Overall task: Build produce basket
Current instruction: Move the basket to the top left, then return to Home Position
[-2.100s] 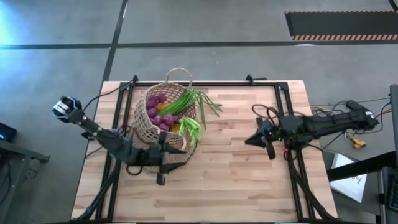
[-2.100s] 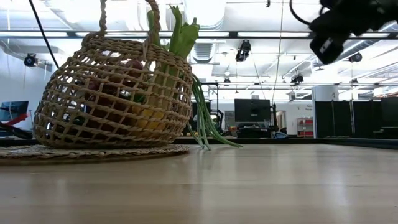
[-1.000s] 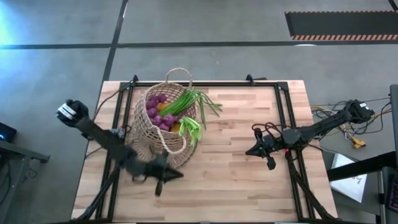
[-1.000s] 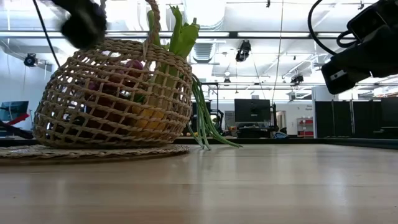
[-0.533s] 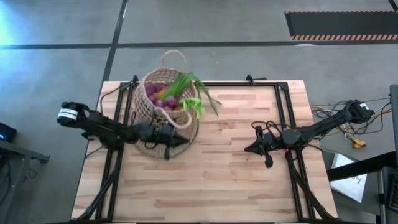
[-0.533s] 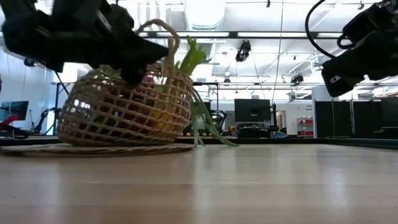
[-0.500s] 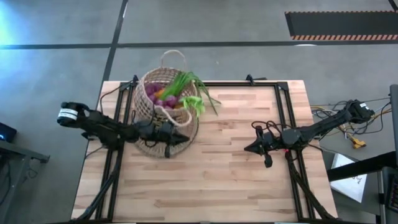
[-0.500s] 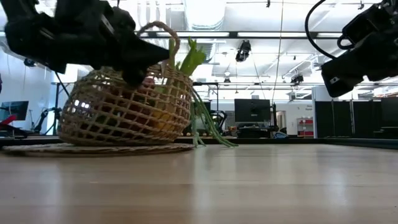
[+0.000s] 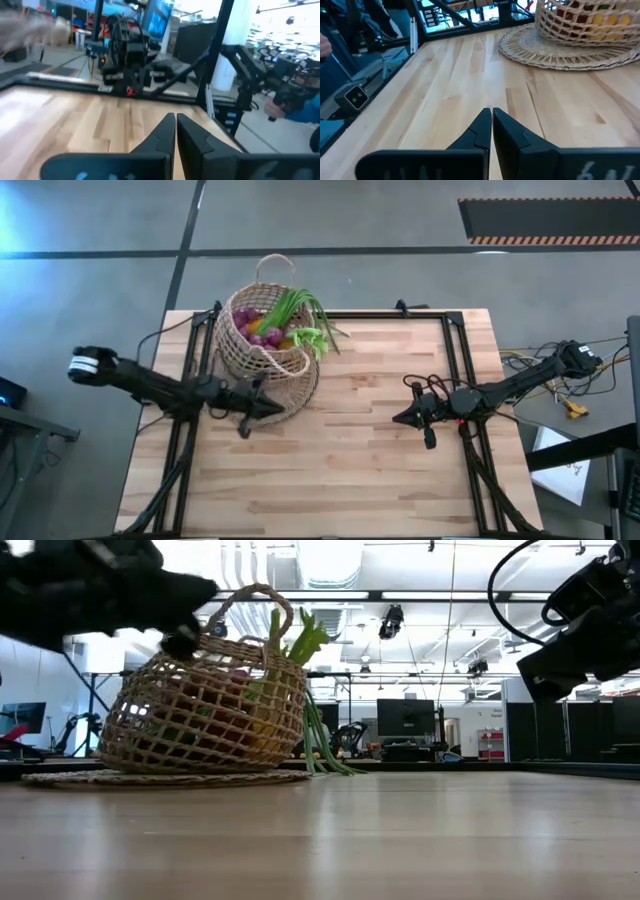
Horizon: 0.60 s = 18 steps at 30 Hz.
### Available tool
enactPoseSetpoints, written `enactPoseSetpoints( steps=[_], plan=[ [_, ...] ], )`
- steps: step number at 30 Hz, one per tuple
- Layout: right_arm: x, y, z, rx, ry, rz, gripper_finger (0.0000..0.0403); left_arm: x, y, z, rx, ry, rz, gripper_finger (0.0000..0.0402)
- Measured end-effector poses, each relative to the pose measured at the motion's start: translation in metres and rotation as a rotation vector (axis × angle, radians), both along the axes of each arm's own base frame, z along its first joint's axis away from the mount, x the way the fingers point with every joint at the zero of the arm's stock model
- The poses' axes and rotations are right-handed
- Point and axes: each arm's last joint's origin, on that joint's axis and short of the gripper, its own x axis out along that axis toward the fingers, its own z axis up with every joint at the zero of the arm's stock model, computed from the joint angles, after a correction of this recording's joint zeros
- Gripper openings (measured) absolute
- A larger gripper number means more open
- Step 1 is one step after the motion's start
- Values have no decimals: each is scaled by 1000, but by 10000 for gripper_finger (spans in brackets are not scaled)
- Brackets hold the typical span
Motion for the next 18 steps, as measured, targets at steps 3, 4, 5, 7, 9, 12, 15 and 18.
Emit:
enactPoseSetpoints(
  steps=[3,4,5,7,9,12,15,18],
  plan=[
    [0,0,0,7,-2,-11,9,-21,-7,-9,-21,23,28,0],
    [0,-1,0,9,-2,-21,9,-26,-8,-11,-39,27,35,0],
    [0,-1,0,12,-2,-32,9,-32,-9,-12,-52,22,33,0],
    [0,-1,0,15,-2,-47,9,-41,-9,-13,-72,4,23,0],
    [0,-1,0,13,-3,-56,9,-47,-8,-17,-72,5,17,0],
    [0,-1,0,12,-3,-56,9,-53,-7,-14,-51,1,-12,0],
    [0,-1,0,22,-2,-58,9,-60,-6,-14,-27,20,-26,0],
    [0,-2,0,39,0,-62,9,-67,-4,-20,6,88,-17,0]
  ],
)
